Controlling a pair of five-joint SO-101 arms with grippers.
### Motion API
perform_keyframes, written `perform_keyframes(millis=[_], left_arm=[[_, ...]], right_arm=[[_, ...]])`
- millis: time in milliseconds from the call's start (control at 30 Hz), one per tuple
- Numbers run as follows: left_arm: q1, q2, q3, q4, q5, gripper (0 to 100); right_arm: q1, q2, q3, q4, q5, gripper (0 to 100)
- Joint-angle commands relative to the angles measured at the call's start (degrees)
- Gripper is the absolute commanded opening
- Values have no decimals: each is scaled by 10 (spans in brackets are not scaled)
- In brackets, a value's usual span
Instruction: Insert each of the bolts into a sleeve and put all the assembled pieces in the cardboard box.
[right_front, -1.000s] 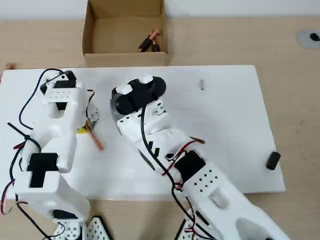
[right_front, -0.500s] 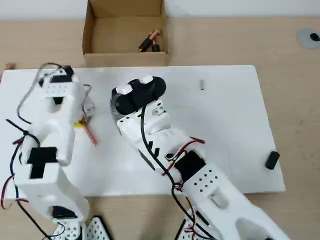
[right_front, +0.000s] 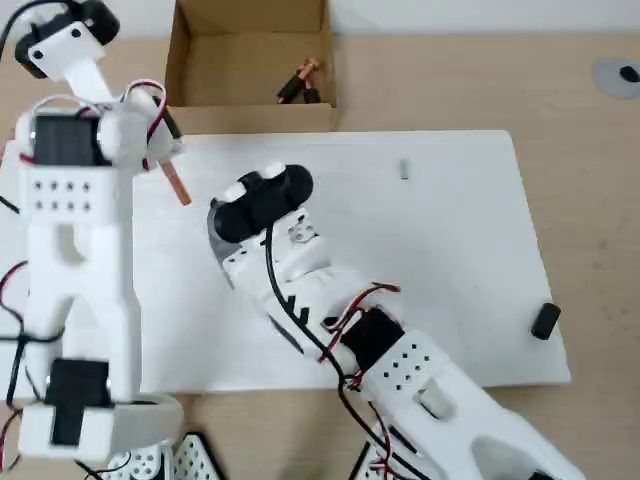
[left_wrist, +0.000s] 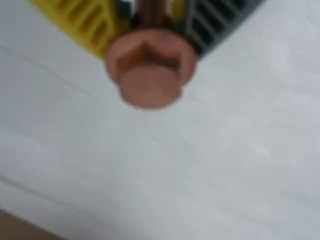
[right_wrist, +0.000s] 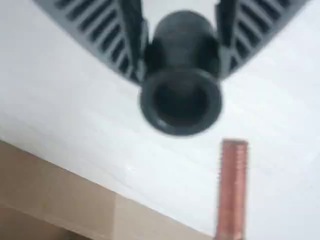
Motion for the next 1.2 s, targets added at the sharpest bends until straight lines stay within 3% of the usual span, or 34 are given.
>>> perform_keyframes(millis=[0, 267, 500, 767, 1000, 1167], left_arm=[[28, -85, -36, 4, -8, 7], [84, -194, -27, 25, -25, 8], [147, -262, 83, 18, -72, 8], [146, -380, 304, -131, -124, 8], [116, -553, 469, -289, -124, 7], [119, -651, 566, -338, -122, 6]], right_arm=[[-21, -5, -5, 2, -8, 9], [-18, -5, 6, 4, -9, 9], [-18, -5, 2, 5, -11, 9], [-18, -6, 0, 5, -12, 9], [-18, -6, -7, 7, -13, 9], [-21, -3, -31, 25, -29, 9]])
